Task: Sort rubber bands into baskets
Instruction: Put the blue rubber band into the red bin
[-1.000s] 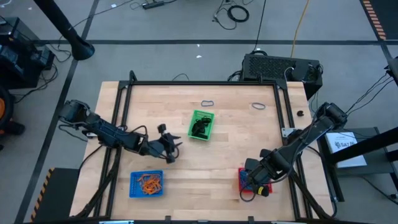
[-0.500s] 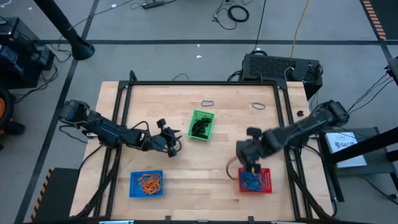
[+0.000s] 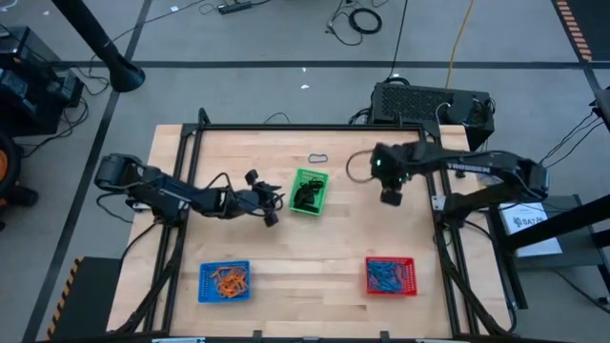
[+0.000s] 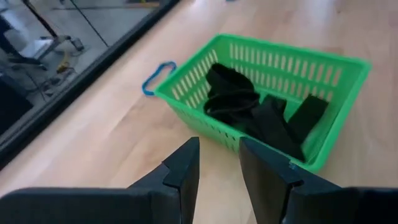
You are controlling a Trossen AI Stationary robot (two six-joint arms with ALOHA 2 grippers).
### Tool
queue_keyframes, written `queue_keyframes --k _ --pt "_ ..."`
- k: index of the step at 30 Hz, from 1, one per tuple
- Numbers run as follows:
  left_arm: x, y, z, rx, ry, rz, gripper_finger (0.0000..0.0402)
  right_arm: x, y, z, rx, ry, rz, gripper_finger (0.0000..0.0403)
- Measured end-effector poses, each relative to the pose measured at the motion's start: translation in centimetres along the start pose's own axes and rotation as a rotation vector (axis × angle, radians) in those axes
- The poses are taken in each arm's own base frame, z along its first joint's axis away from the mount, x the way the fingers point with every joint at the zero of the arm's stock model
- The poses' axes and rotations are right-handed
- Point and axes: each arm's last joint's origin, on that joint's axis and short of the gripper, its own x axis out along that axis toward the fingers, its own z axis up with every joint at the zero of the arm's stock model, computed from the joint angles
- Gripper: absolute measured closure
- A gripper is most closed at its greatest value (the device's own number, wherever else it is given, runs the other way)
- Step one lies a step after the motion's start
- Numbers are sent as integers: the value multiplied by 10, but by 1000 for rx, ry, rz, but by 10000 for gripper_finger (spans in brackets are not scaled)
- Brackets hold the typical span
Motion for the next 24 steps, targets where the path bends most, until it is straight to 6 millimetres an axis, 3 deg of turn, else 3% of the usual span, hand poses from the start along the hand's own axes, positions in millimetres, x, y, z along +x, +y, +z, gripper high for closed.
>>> queue_keyframes --k 12,19,24 --pt "28 10 -12 1 16 -165 279 52 -92 -4 218 119 -35 303" --pt "33 14 -17 0 49 -180 279 79 -123 9 287 214 11 253" --pt "29 14 -12 14 26 -186 279 94 -133 14 283 283 56 218"
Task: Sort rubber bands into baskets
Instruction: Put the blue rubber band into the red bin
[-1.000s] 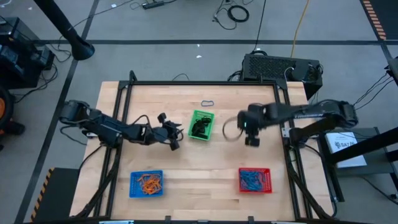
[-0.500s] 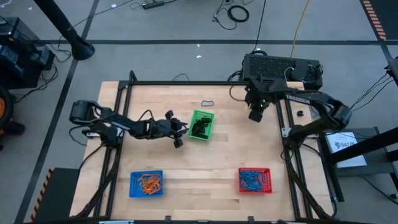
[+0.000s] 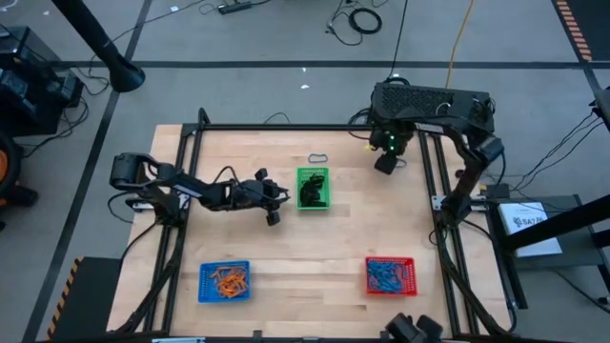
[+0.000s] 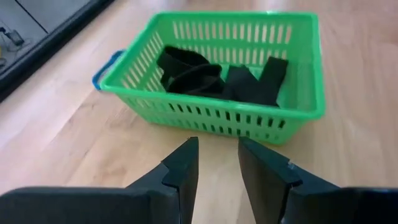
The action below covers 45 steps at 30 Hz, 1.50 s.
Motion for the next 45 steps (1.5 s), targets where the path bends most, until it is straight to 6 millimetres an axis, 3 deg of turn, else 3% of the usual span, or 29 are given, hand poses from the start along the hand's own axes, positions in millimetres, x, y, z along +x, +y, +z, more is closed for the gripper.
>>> queue_keyframes --k 4,10,14,19,23,27,32,36,40,45 --pt "-3 -2 -1 15 30 -9 279 14 -3 3 0 45 91 200" --pt "-3 -1 -6 27 80 5 279 15 -5 7 -4 50 89 212" --pt "-3 0 -7 38 87 32 279 15 -7 7 4 40 86 265" --pt "-3 2 -7 51 92 61 279 15 -8 10 -13 10 77 383" --pt "-3 2 -7 55 89 63 279 12 -7 10 -6 29 82 398" --pt "-3 3 -7 80 93 84 279 -4 -1 7 36 61 172 401" --pt "-3 8 -8 112 110 159 279 -27 27 6 14 -3 240 402" --pt "-1 21 -6 134 99 225 279 -49 66 2 -65 -62 295 402" --pt "2 44 3 108 11 270 279 -72 110 -7 -159 -123 310 403" --pt "5 75 7 5 -49 199 279 -96 160 -33 -231 -144 324 403"
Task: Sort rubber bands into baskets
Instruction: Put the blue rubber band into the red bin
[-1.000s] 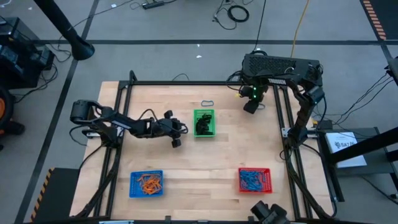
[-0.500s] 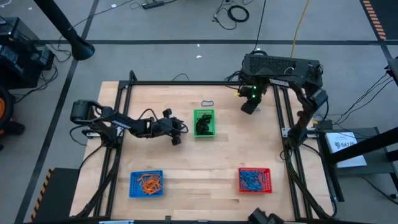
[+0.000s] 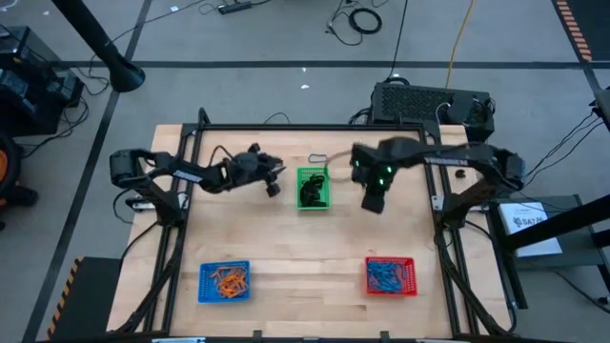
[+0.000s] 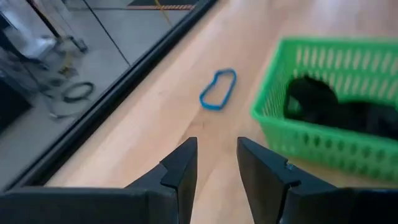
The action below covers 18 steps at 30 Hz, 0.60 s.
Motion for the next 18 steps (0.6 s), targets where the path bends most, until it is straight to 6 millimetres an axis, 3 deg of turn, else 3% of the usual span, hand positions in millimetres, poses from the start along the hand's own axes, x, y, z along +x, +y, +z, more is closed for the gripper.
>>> queue_keyframes --k 5,10,14,18 --pt "8 21 10 -139 -27 -75 279 -9 54 -21 -35 -17 34 403" --pt "16 25 32 -160 -12 -138 279 -7 102 -44 -99 -48 94 402" --pt "22 29 56 -165 14 -141 279 8 125 -62 -142 -60 104 402" --pt "26 32 71 -164 49 -143 279 30 133 -81 -119 -8 80 402"
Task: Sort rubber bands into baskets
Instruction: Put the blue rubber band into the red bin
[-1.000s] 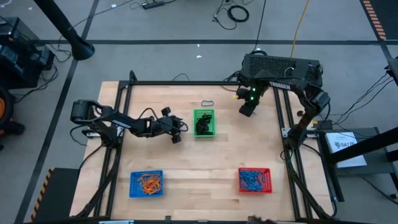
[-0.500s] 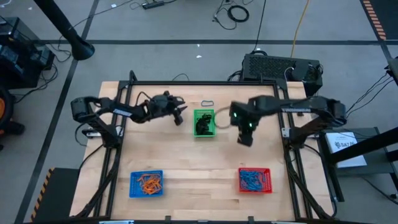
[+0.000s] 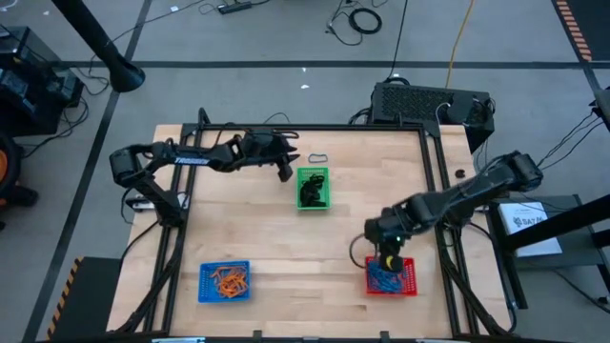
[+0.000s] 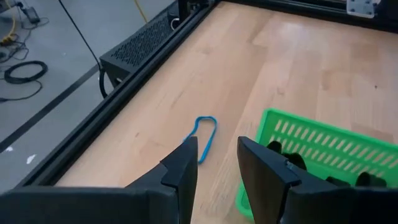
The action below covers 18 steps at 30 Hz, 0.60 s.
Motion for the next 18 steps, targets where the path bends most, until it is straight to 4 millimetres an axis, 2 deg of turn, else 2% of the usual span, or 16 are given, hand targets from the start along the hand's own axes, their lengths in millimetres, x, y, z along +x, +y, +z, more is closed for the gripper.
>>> queue_keyframes --k 4,8,14,18 --pt "0 -1 3 2 2 -4 279 20 1 -17 74 61 2 402" --pt "0 -1 0 0 30 -4 279 33 13 -27 83 87 110 402" --pt "0 1 -1 -27 48 7 279 36 42 -31 -18 -8 250 402" --pt "0 1 -2 -32 55 5 279 38 52 -37 -57 -62 240 402"
